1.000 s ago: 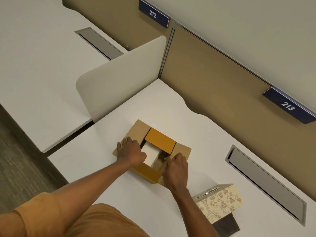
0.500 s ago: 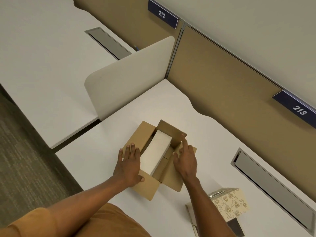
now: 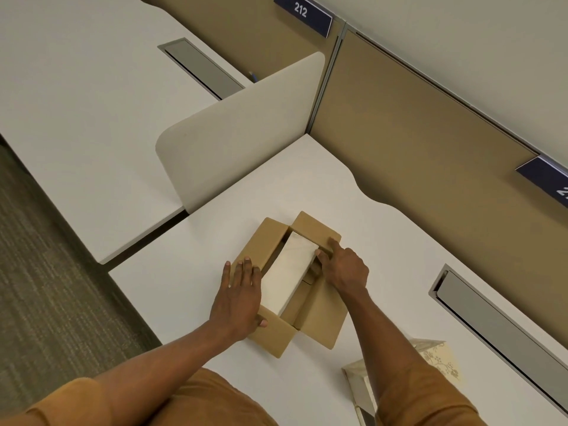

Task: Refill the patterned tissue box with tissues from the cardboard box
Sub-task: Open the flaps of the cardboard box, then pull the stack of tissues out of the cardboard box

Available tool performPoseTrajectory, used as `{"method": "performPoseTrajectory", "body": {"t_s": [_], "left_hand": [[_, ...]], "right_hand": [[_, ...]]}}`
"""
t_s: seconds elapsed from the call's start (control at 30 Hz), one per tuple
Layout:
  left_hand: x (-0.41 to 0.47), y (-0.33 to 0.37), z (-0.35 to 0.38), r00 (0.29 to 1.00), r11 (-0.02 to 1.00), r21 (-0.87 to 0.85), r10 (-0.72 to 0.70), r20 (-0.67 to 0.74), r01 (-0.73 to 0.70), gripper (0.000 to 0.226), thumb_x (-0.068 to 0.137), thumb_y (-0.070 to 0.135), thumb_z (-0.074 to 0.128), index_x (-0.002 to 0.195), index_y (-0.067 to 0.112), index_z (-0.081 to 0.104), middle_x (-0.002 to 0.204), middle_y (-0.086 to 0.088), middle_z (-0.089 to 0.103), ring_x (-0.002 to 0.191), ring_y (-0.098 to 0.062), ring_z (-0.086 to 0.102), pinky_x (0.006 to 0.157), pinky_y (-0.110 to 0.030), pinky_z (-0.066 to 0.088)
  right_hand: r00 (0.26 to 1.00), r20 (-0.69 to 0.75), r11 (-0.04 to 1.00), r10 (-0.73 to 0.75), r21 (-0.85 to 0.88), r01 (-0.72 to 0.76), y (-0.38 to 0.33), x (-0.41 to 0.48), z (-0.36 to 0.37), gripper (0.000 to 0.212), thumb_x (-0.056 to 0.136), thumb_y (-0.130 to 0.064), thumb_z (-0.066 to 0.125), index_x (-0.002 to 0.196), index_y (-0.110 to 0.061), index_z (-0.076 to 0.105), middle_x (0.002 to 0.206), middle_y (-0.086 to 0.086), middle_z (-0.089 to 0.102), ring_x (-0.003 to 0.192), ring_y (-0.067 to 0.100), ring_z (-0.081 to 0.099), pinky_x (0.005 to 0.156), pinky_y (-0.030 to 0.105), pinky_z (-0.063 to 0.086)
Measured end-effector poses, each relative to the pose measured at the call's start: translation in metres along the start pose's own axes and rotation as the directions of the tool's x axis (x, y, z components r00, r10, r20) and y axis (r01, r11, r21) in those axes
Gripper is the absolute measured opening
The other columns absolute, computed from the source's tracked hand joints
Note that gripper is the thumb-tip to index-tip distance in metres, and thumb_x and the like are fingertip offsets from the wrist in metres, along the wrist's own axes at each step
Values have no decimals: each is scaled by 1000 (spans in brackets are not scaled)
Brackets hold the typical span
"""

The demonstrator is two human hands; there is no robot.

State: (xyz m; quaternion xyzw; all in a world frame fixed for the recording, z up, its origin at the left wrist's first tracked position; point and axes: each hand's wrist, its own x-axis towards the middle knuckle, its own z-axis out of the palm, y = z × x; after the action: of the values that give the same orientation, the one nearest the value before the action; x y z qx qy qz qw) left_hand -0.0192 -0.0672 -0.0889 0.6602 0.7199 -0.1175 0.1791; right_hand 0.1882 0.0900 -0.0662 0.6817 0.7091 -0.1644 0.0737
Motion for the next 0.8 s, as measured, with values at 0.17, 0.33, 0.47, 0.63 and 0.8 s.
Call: {"method": "performPoseTrajectory", "body": {"t_s": [0.17, 0.33, 0.47, 0.63, 0.8], "left_hand": [[2, 0, 3, 1000, 1000, -5, 7, -17, -7, 132, 79, 72, 77, 166, 5, 3, 178, -24, 3, 167, -39, 4, 134, -62, -2], [3, -3, 7, 999, 1000, 8, 15, -43, -14, 133, 76, 76, 76, 166, 6, 8, 177, -24, 9, 166, -40, 8, 133, -62, -4], [5, -4, 9, 999, 1000, 15, 19, -47, -18, 132, 75, 78, 75, 166, 8, 11, 177, -23, 13, 166, -41, 9, 131, -61, -7], [6, -4, 7, 999, 999, 30, 19, -38, -18, 131, 76, 80, 73, 165, 9, 10, 177, -22, 12, 166, -41, 9, 131, -62, -6], [4, -3, 4, 1000, 999, 37, 17, -24, -16, 131, 78, 81, 70, 167, 8, 7, 178, -23, 9, 166, -41, 6, 131, -63, -6]], "right_hand": [[999, 38, 999, -17, -38, 19, -12, -5, 0, 66, 106, -57, 48, 157, -16, 40, 134, 16, 65, 122, 35, 64, 94, 46, 56], [999, 33, 970, 22, 241, -29, -42, -29, 13, 66, 99, -48, 67, 149, -7, 50, 141, 17, 63, 128, 37, 64, 102, 46, 55], [956, 209, 765, 205, 575, -290, -68, -45, 40, 59, 93, -50, 76, 128, -7, 54, 138, 13, 66, 110, 28, 67, 91, 37, 57], [820, 491, 393, 295, 720, -572, -80, -49, 61, 93, 93, -52, 76, 159, -3, 31, 155, 15, 55, 137, 36, 58, 115, 48, 52], [808, 496, 428, 319, 685, -590, -84, -38, 71, 78, 97, -48, 73, 151, -3, 40, 149, 17, 60, 131, 37, 62, 111, 46, 54]]}}
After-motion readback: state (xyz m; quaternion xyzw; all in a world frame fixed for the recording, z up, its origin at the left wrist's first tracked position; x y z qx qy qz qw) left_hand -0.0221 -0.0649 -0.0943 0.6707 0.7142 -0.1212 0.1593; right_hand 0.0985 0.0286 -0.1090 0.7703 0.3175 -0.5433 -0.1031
